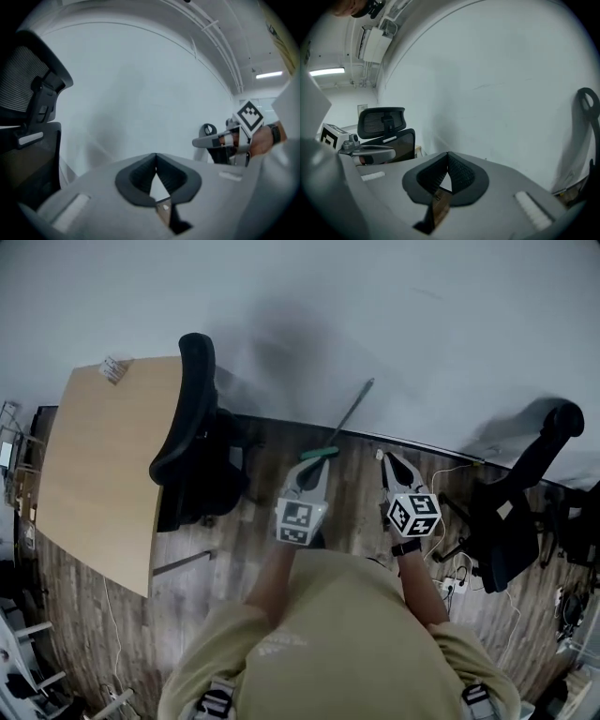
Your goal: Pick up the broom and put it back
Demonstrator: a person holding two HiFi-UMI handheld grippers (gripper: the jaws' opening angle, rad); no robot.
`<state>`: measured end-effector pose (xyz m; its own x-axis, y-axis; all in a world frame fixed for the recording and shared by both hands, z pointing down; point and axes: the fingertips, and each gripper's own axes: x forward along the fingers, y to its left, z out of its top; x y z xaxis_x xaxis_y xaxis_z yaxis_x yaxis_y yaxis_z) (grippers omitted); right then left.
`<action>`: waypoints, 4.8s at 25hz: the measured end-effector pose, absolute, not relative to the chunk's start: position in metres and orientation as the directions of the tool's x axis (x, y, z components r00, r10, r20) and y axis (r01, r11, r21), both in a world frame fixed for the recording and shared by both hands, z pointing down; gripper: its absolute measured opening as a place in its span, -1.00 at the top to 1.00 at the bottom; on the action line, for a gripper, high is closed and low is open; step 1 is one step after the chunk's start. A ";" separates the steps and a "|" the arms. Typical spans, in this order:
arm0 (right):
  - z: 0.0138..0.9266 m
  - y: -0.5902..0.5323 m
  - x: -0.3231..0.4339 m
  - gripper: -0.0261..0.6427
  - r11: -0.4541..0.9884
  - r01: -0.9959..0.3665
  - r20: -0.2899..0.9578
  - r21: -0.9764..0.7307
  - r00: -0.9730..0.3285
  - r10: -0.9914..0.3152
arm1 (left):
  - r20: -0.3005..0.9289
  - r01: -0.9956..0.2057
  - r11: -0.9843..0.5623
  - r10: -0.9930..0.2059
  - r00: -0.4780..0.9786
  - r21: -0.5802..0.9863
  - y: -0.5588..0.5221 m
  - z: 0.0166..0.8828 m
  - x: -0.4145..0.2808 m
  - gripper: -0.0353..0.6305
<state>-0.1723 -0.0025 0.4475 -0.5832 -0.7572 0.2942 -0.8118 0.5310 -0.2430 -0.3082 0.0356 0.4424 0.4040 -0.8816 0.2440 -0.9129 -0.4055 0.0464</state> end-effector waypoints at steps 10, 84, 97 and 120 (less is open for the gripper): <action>0.480 -0.095 -0.264 0.91 0.533 -0.800 0.384 -0.275 -0.600 -0.702 | 0.300 -0.909 -0.397 -0.858 0.417 0.128 -0.047 0.481 -0.388 0.89; 0.858 -0.280 -0.261 0.64 0.410 -0.854 0.643 -0.319 -0.513 -0.569 | 0.526 -0.915 -0.357 -0.750 0.400 0.187 -0.191 0.722 -0.368 0.89; 0.637 -0.247 -0.227 0.66 0.345 -0.897 0.441 -0.275 -0.437 -0.784 | 0.385 -0.916 -0.365 -0.831 0.401 0.166 -0.189 0.589 -0.362 0.89; 0.343 -0.132 -0.162 0.66 0.425 -0.904 0.074 -0.043 -0.427 -0.901 | 0.081 -0.887 -0.460 -0.886 0.456 -0.032 -0.128 0.355 -0.315 0.89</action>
